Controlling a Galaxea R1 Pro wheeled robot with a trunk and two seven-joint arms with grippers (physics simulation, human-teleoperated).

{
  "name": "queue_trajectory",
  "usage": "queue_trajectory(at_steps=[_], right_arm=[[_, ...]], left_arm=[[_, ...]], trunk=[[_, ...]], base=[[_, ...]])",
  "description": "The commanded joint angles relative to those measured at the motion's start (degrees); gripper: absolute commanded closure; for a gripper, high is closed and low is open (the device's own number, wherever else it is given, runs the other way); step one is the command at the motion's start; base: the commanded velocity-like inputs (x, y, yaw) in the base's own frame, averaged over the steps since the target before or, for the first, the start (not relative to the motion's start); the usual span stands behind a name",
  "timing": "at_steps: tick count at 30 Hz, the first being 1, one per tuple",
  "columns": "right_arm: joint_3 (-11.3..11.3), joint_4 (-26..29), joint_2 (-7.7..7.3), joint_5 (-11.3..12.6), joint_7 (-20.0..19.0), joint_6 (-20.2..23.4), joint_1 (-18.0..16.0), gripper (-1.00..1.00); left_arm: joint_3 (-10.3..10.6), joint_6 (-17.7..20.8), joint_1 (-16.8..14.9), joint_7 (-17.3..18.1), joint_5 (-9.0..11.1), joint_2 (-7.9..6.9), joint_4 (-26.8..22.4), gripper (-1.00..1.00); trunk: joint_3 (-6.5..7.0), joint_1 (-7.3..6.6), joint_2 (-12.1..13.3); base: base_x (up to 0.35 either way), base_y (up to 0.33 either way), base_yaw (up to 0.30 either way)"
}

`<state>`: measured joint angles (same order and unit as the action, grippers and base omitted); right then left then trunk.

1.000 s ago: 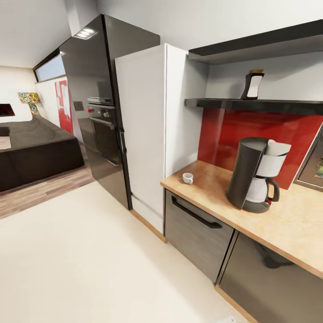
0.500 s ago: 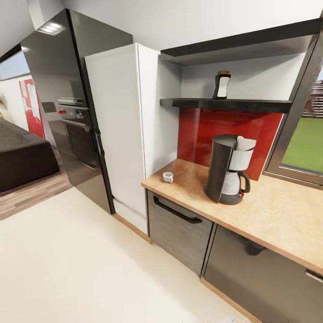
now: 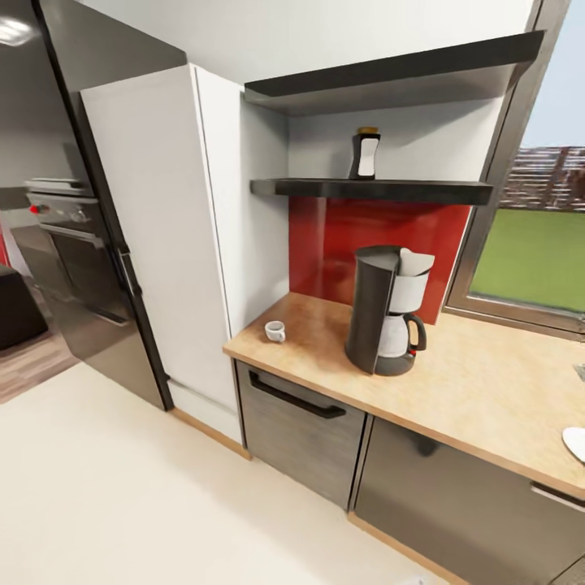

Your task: Set up a coffee station on the kitchen countertop: keep the coffee maker on the countertop, move the bottle of coffee from the kitchen shelf to the counter next to the coffee maker, place a paper coffee filter on top of the coffee maker, put the saucer next to the coffee maker with the coffee cup on the saucer, and place the electric kettle next to the coffee maker.

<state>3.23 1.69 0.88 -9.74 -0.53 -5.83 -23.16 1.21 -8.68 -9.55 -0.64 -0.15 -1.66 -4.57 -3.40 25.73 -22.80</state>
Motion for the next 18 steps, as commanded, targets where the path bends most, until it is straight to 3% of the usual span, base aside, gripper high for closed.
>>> queue_trajectory(at_steps=[1, 6, 18], right_arm=[[0.29, -0.07, 0.0, -0.11, 0.0, -0.16, -0.06, -1.0], [0.29, -0.04, 0.0, -0.11, 0.0, -0.2, 0.0, -1.0], [0.29, -0.04, 0.0, -0.11, 0.0, -0.22, 0.29, -1.0]], left_arm=[[0.12, -0.2, -0.05, -0.07, -0.02, -0.01, 0.02, -1.0], [0.26, -0.27, -0.04, -0.06, -0.1, 0.05, 0.01, -1.0], [0.1, -0.35, -0.1, 0.02, -0.18, 0.17, 0.0, -1.0]], trunk=[[-0.12, 0.06, -0.12], [-0.12, 0.06, -0.12], [-0.12, 0.06, -0.12]], base=[[0.238, 0.263, -0.3], [0.178, 0.289, -0.3], [0.062, 0.328, -0.3]])
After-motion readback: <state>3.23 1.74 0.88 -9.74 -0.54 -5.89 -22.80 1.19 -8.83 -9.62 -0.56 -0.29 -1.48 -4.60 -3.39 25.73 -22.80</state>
